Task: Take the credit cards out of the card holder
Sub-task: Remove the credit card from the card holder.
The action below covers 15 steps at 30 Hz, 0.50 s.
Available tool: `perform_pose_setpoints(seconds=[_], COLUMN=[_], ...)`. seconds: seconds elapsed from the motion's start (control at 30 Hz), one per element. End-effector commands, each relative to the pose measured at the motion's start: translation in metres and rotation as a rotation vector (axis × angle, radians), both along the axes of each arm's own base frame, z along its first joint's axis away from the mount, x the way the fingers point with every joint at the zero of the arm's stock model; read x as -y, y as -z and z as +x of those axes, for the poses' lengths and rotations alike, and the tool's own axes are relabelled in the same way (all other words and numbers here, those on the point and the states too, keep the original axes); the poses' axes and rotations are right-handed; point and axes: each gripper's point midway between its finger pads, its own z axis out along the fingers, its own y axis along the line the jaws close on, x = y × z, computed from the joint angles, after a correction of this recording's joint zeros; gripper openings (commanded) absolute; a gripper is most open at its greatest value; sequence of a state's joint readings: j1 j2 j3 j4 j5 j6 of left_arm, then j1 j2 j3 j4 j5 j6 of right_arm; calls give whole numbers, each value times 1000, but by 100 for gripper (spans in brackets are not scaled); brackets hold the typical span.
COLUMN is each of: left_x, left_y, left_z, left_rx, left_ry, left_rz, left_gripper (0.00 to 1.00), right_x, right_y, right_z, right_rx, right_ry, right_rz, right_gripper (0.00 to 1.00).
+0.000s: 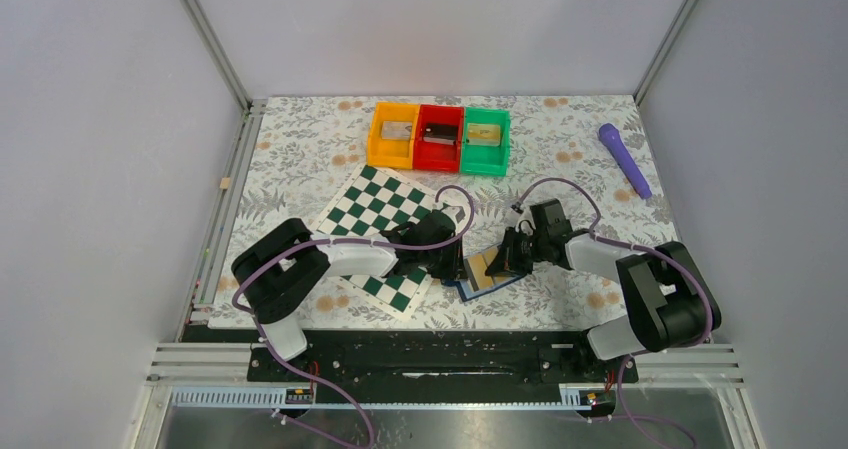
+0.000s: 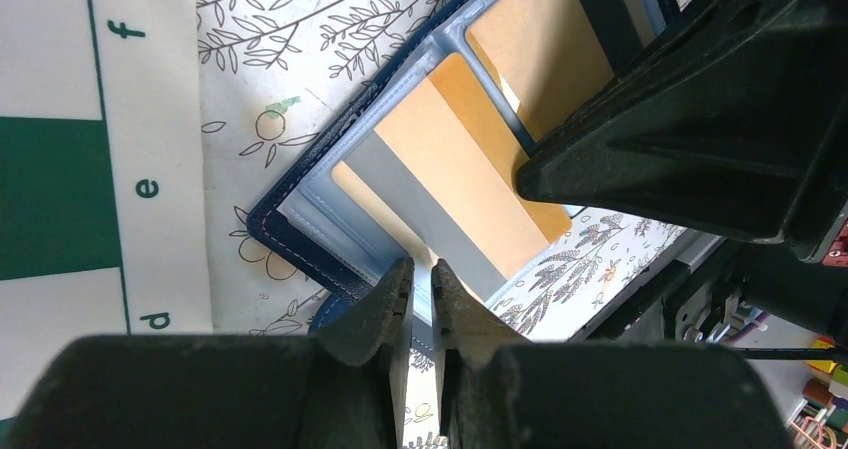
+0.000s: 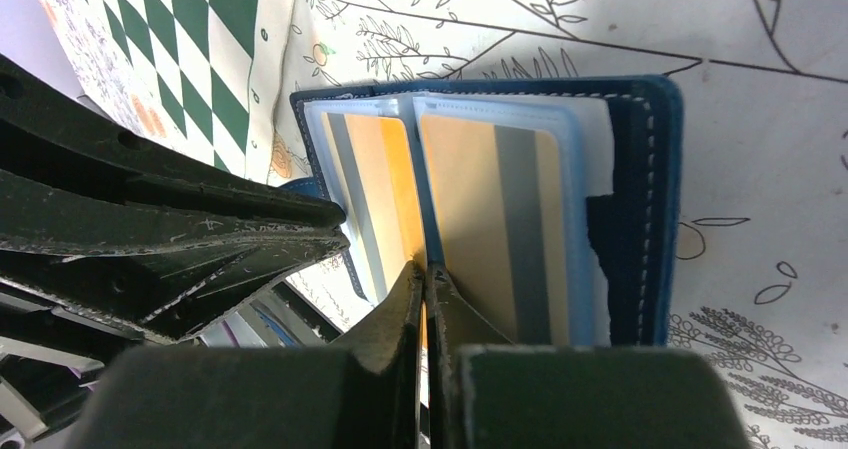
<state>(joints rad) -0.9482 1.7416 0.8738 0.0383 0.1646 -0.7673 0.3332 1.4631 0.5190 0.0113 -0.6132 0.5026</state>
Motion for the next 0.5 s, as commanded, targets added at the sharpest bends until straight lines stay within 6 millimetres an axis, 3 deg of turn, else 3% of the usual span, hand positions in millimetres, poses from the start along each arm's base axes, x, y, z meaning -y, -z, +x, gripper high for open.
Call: perform_pose_setpoints(seconds=[0.0, 0.2, 0.47], left_x=[-16, -14, -9], left_y=[17, 16, 2], left_z=[-4, -8, -8], left_rx=[-2, -3, 5], left_ry=[-3, 26, 49], left_rz=[70, 59, 29], left_gripper=[13, 13, 14], right_x=[4, 26, 38], right_y=[-10, -15, -32], right_z=[4, 2, 5], right_rx=[9, 20, 70], right_ry=[15, 92, 116], right_rz=[-28, -119, -160], right_gripper=[0, 0, 0])
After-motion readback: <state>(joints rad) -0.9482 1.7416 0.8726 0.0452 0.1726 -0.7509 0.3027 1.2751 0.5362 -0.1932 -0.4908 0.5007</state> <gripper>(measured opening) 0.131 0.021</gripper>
